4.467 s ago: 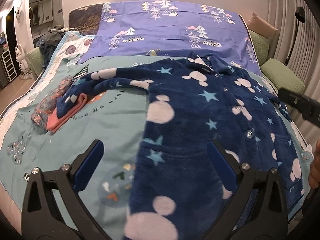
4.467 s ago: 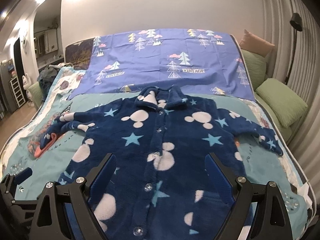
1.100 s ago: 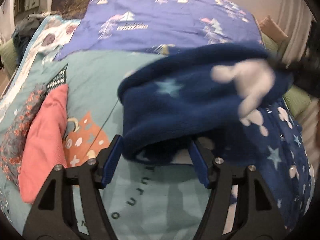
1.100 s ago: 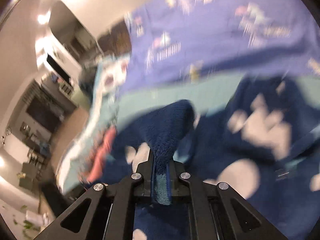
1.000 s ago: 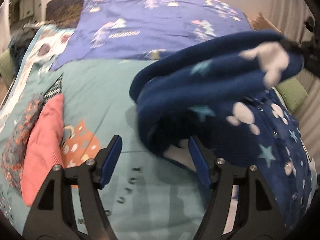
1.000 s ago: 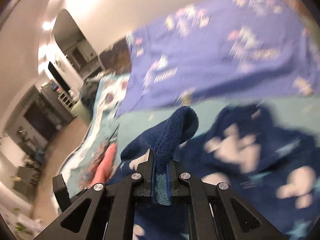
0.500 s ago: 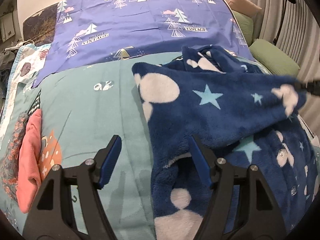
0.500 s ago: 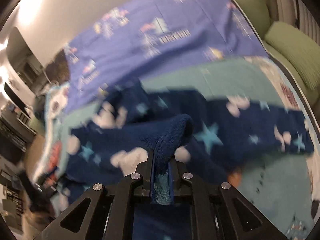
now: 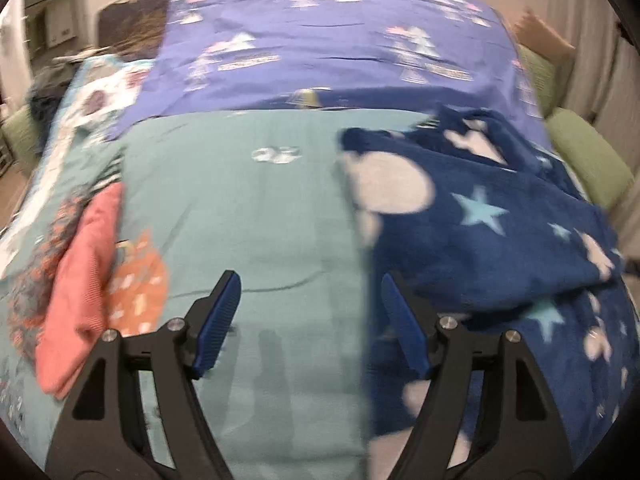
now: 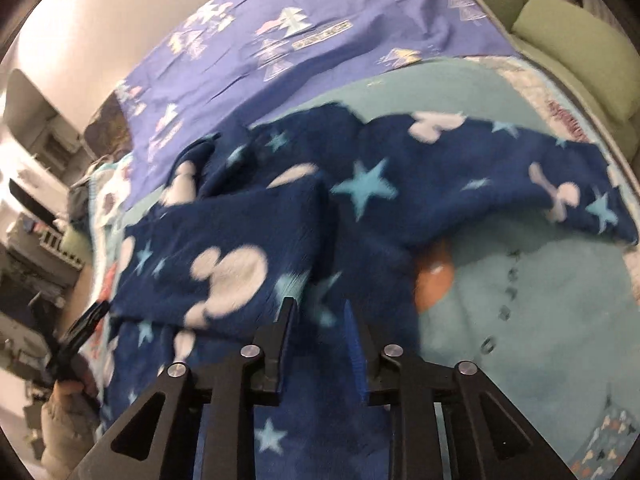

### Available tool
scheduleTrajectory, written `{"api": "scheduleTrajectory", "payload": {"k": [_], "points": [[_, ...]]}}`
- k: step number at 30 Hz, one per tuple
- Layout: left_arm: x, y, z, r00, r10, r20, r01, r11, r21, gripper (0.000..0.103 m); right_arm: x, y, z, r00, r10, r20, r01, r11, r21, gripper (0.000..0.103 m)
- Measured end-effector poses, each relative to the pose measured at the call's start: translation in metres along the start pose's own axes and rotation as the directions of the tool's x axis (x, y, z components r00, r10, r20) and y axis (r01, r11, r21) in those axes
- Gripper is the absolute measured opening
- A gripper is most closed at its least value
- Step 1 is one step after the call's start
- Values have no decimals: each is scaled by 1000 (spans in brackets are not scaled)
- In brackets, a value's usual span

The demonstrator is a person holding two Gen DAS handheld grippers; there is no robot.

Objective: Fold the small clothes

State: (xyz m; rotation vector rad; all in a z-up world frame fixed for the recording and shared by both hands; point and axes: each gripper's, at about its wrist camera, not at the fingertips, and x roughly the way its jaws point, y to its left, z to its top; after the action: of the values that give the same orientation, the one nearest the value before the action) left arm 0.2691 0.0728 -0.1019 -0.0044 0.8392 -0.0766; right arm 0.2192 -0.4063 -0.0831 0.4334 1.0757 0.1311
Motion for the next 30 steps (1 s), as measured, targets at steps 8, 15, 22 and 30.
{"api": "scheduleTrajectory", "payload": {"k": [8, 15, 22, 30], "points": [[-17, 15, -4, 982, -187, 19, 188, 975, -122, 74, 26, 22, -3, 999, -2, 35, 3, 999, -39, 43], [2, -23, -13, 985, -150, -83, 155, 987, 51, 75, -10, 47, 4, 986, 44, 163, -29, 995, -93, 13], [9, -6, -21, 994, -97, -47, 96, 995, -22, 75, -10, 28, 0, 992, -109, 69, 116, 988, -98, 16], [-20, 0, -14, 994, -106, -3, 106, 993, -54, 75, -18, 15, 1, 988, -124, 90, 129, 990, -49, 16]]}}
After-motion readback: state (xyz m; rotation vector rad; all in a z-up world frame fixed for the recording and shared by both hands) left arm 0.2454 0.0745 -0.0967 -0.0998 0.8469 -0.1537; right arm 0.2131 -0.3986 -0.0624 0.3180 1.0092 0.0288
